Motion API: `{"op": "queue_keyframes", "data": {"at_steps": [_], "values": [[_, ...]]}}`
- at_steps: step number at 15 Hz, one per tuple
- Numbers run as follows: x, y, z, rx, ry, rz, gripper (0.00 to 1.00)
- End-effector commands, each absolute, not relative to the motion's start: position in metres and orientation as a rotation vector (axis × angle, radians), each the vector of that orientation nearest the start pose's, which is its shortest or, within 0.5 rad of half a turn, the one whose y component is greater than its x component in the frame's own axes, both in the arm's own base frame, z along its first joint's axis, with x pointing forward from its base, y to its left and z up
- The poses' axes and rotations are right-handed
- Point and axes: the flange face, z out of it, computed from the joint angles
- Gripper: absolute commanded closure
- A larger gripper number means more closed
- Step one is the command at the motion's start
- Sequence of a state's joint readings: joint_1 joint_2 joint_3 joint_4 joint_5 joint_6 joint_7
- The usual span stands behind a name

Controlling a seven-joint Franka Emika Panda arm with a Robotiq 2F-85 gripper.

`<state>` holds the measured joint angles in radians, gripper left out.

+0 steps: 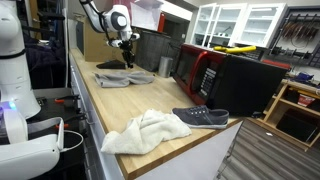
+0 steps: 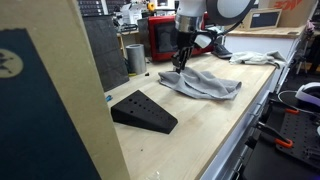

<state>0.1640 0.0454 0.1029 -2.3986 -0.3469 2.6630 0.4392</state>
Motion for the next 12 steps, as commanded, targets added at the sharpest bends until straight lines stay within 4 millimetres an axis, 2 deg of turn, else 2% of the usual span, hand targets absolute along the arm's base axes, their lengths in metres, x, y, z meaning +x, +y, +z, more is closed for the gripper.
{"op": "queue_keyframes", "data": {"at_steps": [1,5,6,12], "values": [[0.504,0.134,0.326,-3.221,-0.155,-0.468,0.35],[0.516,0.116,0.326,-3.216,-0.090,-0.474,0.05],[0.519,0.111,0.325,-3.214,-0.069,-0.473,0.01],[0.536,0.091,0.311,-3.209,0.024,-0.457,0.00]]}}
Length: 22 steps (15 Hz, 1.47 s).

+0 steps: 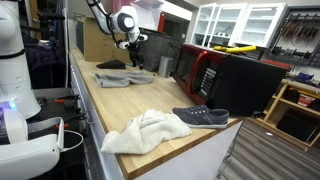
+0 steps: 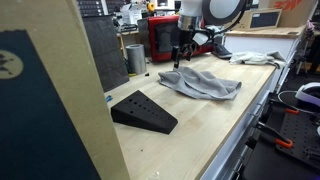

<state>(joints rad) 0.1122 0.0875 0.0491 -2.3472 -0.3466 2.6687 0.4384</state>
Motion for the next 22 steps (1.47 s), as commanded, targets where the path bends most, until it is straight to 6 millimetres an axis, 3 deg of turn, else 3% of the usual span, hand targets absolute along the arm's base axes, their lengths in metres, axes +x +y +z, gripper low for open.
{"op": "queue_keyframes", "data": {"at_steps": [1,7,14,15,16,18,22], "values": [[0.539,0.090,0.307,-3.209,0.032,-0.453,0.00],[0.554,0.087,0.291,-3.205,0.043,-0.461,0.00],[0.564,0.086,0.286,-3.196,0.067,-0.467,0.00],[0.564,0.086,0.285,-3.195,0.067,-0.466,0.03],[0.564,0.086,0.284,-3.193,0.066,-0.464,0.27],[0.563,0.087,0.282,-3.187,0.068,-0.458,0.30],[0.561,0.090,0.279,-3.164,0.089,-0.452,0.61]]}}
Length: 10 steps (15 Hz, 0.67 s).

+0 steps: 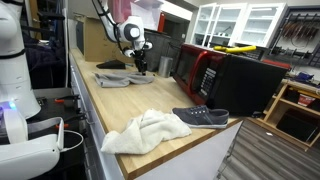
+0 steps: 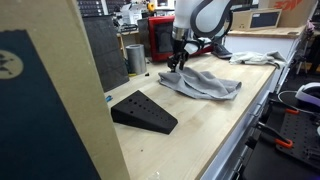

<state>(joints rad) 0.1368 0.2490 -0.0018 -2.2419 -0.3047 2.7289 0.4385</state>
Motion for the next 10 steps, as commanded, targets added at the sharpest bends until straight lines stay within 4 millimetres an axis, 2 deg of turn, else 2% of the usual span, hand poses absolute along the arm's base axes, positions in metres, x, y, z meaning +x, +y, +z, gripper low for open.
{"op": "queue_keyframes", "data": {"at_steps": [1,5,10], "values": [[0.561,0.091,0.279,-3.157,0.099,-0.451,0.69],[0.559,0.093,0.280,-3.131,0.133,-0.452,0.98],[0.550,0.098,0.297,-3.120,0.164,-0.498,1.00]]}}
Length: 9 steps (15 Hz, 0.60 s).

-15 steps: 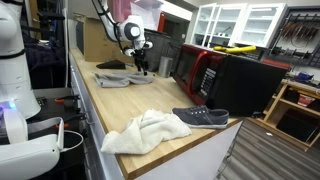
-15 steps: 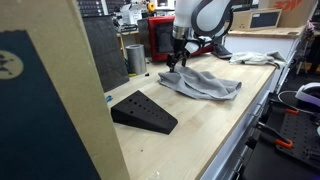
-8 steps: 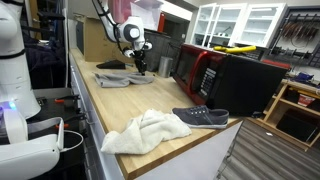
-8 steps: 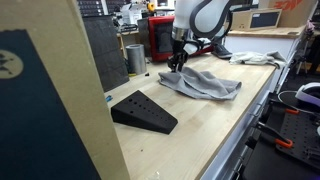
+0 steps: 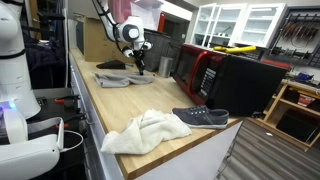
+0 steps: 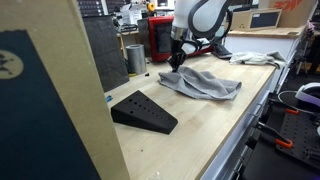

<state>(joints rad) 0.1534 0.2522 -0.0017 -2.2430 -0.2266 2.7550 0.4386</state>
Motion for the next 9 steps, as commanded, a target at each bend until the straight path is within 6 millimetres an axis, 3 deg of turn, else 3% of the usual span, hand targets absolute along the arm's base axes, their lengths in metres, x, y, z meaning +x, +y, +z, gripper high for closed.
{"op": "queue_keyframes", "data": {"at_steps": [1,9], "values": [[0.548,0.100,0.302,-3.122,0.157,-0.514,1.00],[0.538,0.129,0.340,-3.133,0.129,-0.655,1.00]]}}
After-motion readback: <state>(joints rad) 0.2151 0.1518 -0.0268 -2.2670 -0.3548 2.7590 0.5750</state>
